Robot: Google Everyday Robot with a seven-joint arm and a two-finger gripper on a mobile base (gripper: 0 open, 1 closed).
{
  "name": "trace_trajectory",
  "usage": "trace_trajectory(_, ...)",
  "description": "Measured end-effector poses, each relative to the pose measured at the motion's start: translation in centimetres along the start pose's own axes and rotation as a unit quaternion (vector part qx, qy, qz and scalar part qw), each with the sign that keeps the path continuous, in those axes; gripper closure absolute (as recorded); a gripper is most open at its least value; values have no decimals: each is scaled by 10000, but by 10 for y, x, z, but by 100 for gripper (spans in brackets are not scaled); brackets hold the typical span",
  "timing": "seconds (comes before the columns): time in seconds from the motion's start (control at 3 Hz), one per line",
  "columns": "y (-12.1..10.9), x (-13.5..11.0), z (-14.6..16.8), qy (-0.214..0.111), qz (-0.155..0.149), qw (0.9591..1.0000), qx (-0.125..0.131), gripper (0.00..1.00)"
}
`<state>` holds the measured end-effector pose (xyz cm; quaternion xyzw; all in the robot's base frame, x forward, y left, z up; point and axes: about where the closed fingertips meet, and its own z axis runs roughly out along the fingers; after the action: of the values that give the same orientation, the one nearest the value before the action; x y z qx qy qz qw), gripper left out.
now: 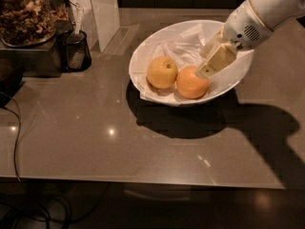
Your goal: Pick orange from white bowl
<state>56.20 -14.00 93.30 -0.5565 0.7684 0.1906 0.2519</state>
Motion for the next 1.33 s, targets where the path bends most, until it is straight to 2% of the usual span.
trace_trajectory(0.33, 0, 1, 12, 13, 48, 9998, -176, 38)
trace_trajectory(0.67, -1, 3, 24, 47, 100, 9993, -365, 16)
trace_trajectory(1.0, -2, 4, 34, 89, 128, 9986, -511, 4)
trace_trajectory(1.33, -5, 6, 41, 121, 178, 9981, -580, 7)
